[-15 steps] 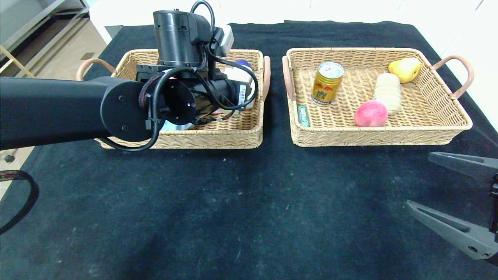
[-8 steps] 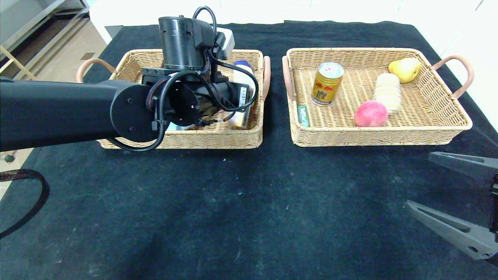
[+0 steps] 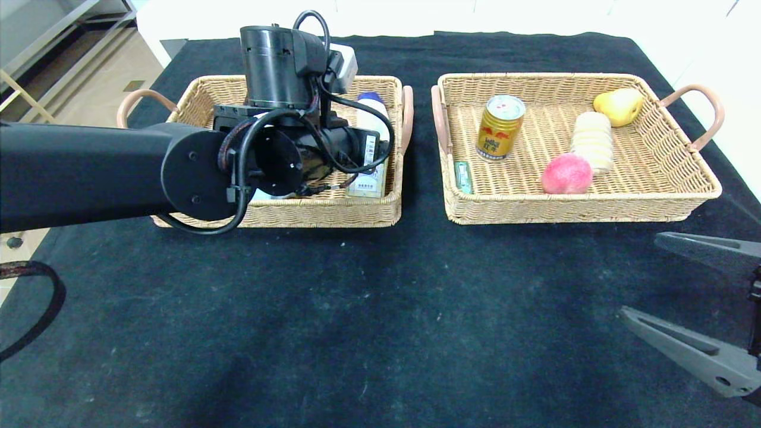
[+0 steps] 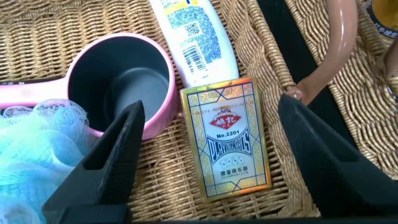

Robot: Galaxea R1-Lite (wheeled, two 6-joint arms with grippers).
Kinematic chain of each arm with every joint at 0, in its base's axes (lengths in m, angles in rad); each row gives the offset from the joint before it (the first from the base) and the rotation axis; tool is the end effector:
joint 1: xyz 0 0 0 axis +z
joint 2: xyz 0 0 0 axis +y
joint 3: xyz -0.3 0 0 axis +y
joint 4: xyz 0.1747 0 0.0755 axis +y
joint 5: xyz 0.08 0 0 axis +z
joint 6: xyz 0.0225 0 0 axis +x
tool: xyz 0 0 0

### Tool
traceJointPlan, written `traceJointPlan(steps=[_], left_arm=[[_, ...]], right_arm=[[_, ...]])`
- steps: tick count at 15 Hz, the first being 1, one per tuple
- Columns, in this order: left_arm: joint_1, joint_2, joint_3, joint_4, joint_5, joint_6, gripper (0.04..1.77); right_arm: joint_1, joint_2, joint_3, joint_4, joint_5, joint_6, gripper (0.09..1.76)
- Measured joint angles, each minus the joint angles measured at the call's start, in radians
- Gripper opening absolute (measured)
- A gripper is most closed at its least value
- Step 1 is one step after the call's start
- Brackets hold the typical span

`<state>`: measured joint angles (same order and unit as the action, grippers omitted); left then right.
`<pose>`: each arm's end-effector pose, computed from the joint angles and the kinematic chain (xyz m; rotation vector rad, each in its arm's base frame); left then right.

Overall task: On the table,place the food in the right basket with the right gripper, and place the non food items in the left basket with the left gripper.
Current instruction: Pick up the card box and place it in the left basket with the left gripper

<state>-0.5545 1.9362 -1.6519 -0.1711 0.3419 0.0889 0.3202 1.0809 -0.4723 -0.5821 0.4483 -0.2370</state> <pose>0.3412 -0.2024 0.2922 0.1376 0.0927 -0.2169 0.1351 0.0551 0.2241 -0.2234 -0.0641 0.7680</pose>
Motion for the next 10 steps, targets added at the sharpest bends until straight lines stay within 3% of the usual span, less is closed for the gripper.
traceJointPlan(steps=[5, 10], left_arm=[[-0.011, -0.07, 0.098, 0.003, -0.014, -0.003, 1.63], [-0.033, -0.246, 0.342, 0.004, -0.068, 0.001, 1.67]], right_arm=[[-0.005, 0.001, -0.001, 0.0, 0.0, 0.001, 1.71], [-0.013, 0.006, -0.007, 0.0, 0.0, 0.003, 1.71]])
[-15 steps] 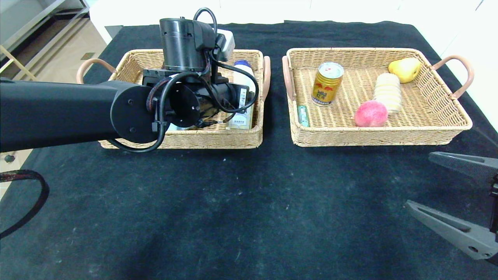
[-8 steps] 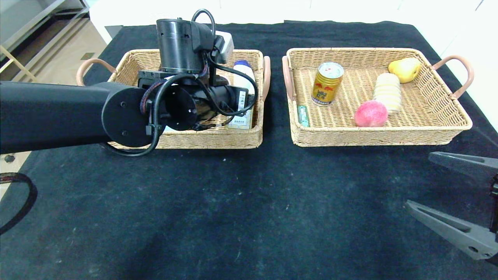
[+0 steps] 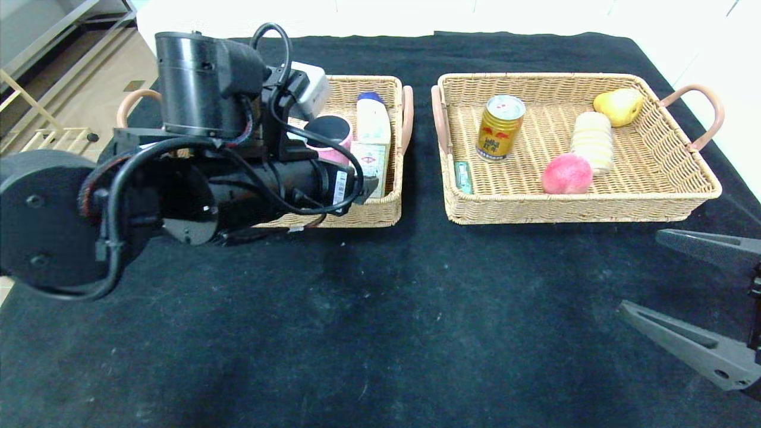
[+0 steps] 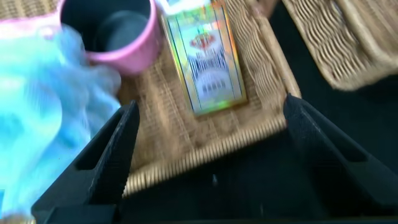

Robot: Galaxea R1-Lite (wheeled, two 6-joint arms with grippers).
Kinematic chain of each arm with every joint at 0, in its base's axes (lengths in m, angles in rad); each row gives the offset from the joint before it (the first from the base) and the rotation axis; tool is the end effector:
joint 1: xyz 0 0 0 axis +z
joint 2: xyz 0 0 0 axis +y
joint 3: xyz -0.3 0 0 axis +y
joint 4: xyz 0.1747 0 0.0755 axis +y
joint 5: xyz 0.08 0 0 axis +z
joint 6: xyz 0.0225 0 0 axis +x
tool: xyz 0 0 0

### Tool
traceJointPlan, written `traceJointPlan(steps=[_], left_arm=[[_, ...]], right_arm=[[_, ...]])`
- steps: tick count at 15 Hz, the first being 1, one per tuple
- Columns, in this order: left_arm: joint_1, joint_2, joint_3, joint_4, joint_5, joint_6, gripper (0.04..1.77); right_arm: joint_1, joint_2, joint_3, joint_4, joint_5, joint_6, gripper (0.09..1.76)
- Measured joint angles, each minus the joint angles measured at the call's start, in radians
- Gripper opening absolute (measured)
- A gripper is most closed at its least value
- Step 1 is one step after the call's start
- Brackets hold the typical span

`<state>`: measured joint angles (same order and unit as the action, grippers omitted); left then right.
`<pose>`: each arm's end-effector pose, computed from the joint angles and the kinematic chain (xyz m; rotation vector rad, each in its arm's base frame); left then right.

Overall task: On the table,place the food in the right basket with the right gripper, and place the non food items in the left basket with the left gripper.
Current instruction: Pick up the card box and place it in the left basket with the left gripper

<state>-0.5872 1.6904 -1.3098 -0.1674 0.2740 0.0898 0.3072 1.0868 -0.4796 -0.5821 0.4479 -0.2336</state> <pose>0.2743 -0.1752 0.2815 0.1781 0.1805 -0.3207 0.1374 0.0538 0.2254 -0.2206 -0.0627 0.7545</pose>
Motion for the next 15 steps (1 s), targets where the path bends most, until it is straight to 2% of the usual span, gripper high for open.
traceJointPlan(steps=[5, 8, 11, 15], left_arm=[[0.0, -0.239, 0.314, -0.026, -0.074, -0.005, 1.69], [0.035, -0.363, 0.47, -0.081, -0.101, -0.008, 1.7], [0.077, -0.461, 0.581, -0.116, -0.107, -0.006, 1.7], [0.089, -0.56, 0.682, -0.14, -0.081, -0.003, 1.7]], right_arm=[[-0.01, 0.019, 0.003, 0.0, -0.001, -0.001, 1.71], [-0.076, 0.025, 0.0, -0.001, 0.0, -0.001, 1.71], [-0.122, 0.007, 0.004, 0.016, 0.001, 0.002, 1.71], [-0.198, -0.046, 0.047, 0.029, 0.0, 0.007, 1.71]])
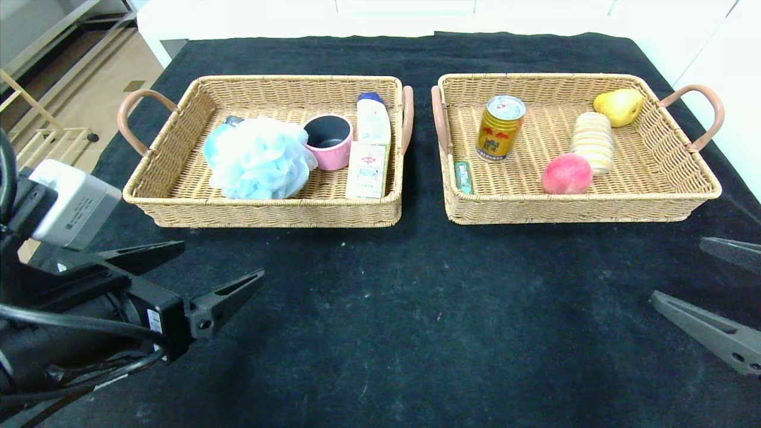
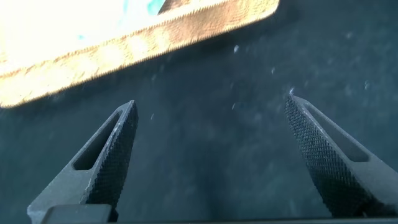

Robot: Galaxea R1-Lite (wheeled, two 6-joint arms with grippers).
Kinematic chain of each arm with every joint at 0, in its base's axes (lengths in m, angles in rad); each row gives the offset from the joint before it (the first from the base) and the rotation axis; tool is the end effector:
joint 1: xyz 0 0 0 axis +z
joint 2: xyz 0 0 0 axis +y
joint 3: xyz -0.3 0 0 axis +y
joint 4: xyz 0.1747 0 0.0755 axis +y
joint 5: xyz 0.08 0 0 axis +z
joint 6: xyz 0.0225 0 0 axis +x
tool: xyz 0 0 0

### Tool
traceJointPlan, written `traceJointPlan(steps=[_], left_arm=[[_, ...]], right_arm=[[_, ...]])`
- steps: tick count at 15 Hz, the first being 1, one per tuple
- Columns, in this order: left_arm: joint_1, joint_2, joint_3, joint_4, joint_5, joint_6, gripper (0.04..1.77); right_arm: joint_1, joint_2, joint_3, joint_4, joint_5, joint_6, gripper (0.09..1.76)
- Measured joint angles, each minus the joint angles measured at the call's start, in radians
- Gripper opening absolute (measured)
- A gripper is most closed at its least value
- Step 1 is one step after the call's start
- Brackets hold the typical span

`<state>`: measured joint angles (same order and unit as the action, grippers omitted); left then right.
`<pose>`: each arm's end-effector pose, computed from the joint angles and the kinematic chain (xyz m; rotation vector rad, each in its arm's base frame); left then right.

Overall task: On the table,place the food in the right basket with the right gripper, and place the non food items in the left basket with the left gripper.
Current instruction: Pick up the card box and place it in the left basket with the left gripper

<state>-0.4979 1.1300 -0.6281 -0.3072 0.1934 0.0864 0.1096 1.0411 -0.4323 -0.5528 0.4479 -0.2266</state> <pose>0.1441 -0.0734 0.2337 0.1517 0.1707 -0.3114 0.1332 0.0245 0.2153 -0.2111 -0.0075 0.5612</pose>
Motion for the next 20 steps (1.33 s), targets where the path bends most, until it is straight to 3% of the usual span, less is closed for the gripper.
traceJointPlan(steps=[2, 4, 8, 12, 16, 20], left_arm=[[-0.001, -0.044, 0.039, 0.001, 0.08, 0.005, 1.71], [0.0, -0.098, 0.062, 0.018, 0.108, 0.004, 1.71], [0.063, -0.234, 0.072, 0.129, 0.116, 0.005, 1.71], [0.161, -0.405, 0.047, 0.287, 0.101, 0.01, 1.71], [0.251, -0.584, 0.039, 0.409, -0.014, 0.01, 1.71], [0.312, -0.739, 0.036, 0.501, -0.117, 0.01, 1.72]], right_arm=[[-0.042, -0.052, 0.03, 0.023, -0.016, 0.001, 1.71], [-0.1, -0.127, 0.041, 0.114, -0.049, 0.0, 1.71], [-0.199, -0.317, 0.042, 0.334, -0.069, -0.002, 1.71], [-0.196, -0.475, 0.094, 0.445, -0.069, -0.007, 1.71], [-0.166, -0.618, 0.171, 0.517, -0.069, -0.006, 1.71], [-0.113, -0.774, 0.176, 0.627, -0.072, 0.001, 1.71]])
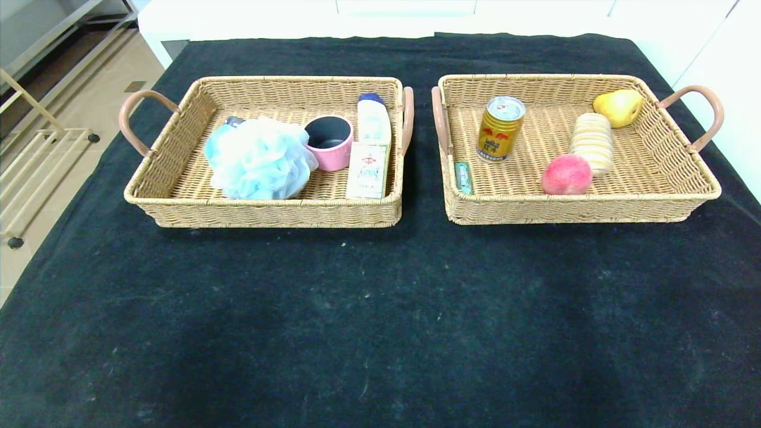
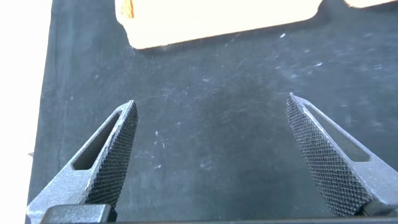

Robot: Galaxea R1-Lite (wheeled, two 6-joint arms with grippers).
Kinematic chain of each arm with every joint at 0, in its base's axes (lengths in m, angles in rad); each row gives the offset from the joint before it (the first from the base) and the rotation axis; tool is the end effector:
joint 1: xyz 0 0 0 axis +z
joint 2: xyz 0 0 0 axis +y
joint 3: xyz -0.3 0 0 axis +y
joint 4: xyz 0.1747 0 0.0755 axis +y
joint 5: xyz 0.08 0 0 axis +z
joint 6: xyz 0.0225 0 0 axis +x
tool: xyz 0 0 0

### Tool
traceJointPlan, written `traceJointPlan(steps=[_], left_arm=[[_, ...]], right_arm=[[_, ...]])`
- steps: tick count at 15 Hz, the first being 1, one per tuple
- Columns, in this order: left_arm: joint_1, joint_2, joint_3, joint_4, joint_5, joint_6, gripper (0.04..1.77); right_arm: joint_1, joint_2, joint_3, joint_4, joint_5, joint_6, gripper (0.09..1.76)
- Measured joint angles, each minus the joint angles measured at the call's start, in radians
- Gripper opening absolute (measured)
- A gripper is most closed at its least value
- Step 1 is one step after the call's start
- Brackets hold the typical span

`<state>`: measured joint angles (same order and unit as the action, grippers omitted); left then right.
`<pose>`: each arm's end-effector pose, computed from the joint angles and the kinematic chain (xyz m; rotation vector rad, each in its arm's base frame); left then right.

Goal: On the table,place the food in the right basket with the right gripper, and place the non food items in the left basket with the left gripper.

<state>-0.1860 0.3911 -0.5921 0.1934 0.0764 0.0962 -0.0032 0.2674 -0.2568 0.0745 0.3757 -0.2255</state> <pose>-0.0182 0.0052 0.2240 0.0951 -0.0128 -0.1092 -0.0133 0.0083 0.1443 -0.2066 0.0417 0.3800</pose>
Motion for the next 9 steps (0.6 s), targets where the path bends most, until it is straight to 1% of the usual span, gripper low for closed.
traceJointPlan(steps=[2, 5, 7, 9], left_arm=[[0.023, -0.056, -0.003, 0.03, -0.029, -0.001, 1.72], [0.051, -0.095, -0.024, 0.032, -0.024, -0.001, 1.72], [0.111, -0.104, -0.043, 0.034, -0.041, 0.005, 1.72], [0.176, -0.114, -0.052, 0.036, -0.124, 0.009, 1.72]], right_arm=[[0.006, -0.062, -0.005, 0.017, -0.002, 0.024, 1.71], [0.009, -0.114, -0.011, 0.018, -0.023, 0.042, 1.71], [0.01, -0.129, -0.011, 0.02, -0.024, 0.042, 1.71], [0.01, -0.14, -0.007, 0.021, -0.024, 0.043, 1.71]])
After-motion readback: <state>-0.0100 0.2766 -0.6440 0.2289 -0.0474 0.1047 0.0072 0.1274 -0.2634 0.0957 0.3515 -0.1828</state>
